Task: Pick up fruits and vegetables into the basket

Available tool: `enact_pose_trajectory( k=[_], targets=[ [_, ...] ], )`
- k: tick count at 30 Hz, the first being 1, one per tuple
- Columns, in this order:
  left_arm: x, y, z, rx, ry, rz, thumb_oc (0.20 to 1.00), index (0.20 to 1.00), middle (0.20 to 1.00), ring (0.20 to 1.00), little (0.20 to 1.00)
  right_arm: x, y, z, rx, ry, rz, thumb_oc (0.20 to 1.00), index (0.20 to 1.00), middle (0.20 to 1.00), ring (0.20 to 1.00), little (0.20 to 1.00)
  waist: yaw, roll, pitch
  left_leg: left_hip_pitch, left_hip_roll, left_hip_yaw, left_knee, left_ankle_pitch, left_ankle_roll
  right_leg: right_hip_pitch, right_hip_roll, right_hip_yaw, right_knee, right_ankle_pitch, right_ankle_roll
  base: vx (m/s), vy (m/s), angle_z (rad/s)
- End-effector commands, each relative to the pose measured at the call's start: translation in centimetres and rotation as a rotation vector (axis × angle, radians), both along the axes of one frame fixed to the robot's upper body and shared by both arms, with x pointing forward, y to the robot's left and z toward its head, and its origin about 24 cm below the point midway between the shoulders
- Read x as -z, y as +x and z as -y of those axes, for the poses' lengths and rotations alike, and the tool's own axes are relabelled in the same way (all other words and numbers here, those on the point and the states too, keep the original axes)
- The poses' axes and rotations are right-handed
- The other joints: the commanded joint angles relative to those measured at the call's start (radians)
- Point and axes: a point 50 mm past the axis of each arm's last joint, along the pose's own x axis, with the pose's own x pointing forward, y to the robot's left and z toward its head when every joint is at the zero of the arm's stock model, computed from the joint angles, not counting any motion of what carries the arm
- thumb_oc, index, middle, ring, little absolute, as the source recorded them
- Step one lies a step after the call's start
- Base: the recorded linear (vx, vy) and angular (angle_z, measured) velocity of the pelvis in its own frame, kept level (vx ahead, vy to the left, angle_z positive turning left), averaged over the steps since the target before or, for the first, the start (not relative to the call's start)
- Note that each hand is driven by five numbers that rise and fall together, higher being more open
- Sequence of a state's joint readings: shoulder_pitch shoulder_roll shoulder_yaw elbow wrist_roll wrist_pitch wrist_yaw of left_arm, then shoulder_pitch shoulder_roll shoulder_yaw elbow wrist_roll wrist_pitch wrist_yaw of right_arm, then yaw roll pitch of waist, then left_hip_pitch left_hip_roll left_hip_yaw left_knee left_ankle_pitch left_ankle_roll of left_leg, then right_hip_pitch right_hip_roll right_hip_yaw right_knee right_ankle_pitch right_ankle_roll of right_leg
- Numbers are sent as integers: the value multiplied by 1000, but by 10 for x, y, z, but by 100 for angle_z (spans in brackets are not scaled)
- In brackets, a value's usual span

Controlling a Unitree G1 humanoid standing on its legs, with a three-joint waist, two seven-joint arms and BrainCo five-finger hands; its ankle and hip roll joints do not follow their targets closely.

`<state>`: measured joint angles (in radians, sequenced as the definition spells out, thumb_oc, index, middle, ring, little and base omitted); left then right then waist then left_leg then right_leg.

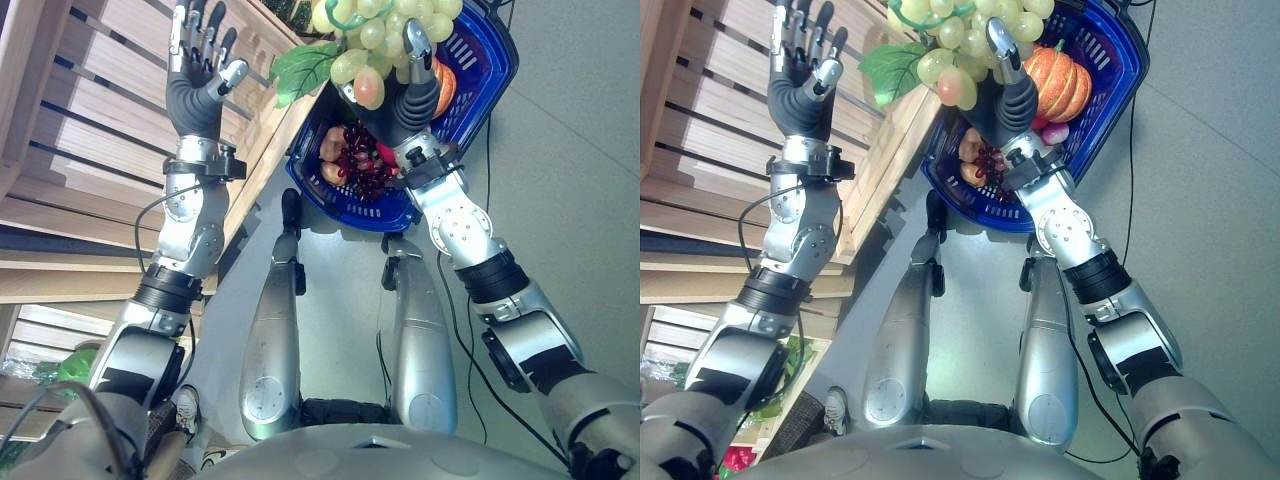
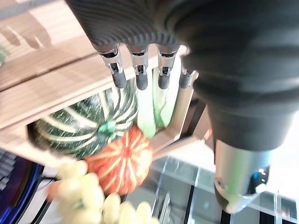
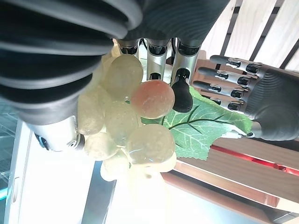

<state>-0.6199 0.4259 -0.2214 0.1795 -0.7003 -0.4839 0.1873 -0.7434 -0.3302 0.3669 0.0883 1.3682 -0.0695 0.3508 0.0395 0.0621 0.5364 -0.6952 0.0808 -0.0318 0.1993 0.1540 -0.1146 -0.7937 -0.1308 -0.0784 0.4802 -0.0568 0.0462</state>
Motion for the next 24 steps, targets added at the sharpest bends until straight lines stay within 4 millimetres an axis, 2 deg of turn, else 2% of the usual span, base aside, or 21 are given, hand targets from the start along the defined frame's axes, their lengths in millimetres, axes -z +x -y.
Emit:
enact_pose_trajectory(
  k=[1,3,8,12,15,18,21,24],
  targets=[
    [-22,-6,-14,-128,-20,122,1000,1000,1000,1000,1000,-40,-23,-13,-35,92,194,200,200,200,200,200,-6,-33,-16,-13,-121,32,64,-86,90,87,77,-95,-111,24,-15,0,0,0],
    [-21,-4,-14,-156,-5,109,1000,1000,1000,1000,1000,-39,-20,-11,-12,89,179,200,200,200,200,200,-6,-33,-16,-14,-120,33,65,-86,89,86,76,-96,-108,23,-14,0,0,0],
    [-9,11,-27,-290,48,18,1000,1000,1000,1000,1000,-25,5,5,144,42,74,200,200,200,200,200,-10,-30,-16,-15,-117,39,69,-87,83,83,76,-96,-101,19,-14,0,0,0],
    [5,24,-44,-401,79,-84,1000,1000,1000,1000,1000,0,39,40,367,-34,-84,200,200,200,200,200,-12,-23,-16,-16,-113,44,68,-86,76,79,74,-95,-98,15,-14,-2,31,0],
    [11,30,-52,-443,93,-136,1000,1000,1000,1000,1000,13,55,62,460,-69,-167,200,200,200,200,200,-11,-15,-16,-20,-112,46,70,-85,72,74,73,-95,-95,13,-14,0,12,0],
    [12,36,-58,-470,110,-181,1000,1000,1000,1000,1000,19,67,78,536,-107,-229,200,200,200,200,200,-9,-7,-16,-23,-111,46,66,-83,70,69,72,-96,-92,11,-15,0,0,0],
    [13,38,-60,-479,115,-199,1000,1000,1000,1000,1000,21,71,82,565,-124,-253,200,200,200,200,200,-8,-5,-16,-24,-112,45,67,-84,69,66,72,-95,-89,10,-15,0,0,0],
    [17,45,-65,-497,136,-256,1000,1000,1000,1000,1000,28,85,100,719,-264,-357,200,200,200,200,200,-1,8,-16,-31,-115,42,69,-82,66,55,70,-96,-81,6,-17,0,0,0]
  ],
)
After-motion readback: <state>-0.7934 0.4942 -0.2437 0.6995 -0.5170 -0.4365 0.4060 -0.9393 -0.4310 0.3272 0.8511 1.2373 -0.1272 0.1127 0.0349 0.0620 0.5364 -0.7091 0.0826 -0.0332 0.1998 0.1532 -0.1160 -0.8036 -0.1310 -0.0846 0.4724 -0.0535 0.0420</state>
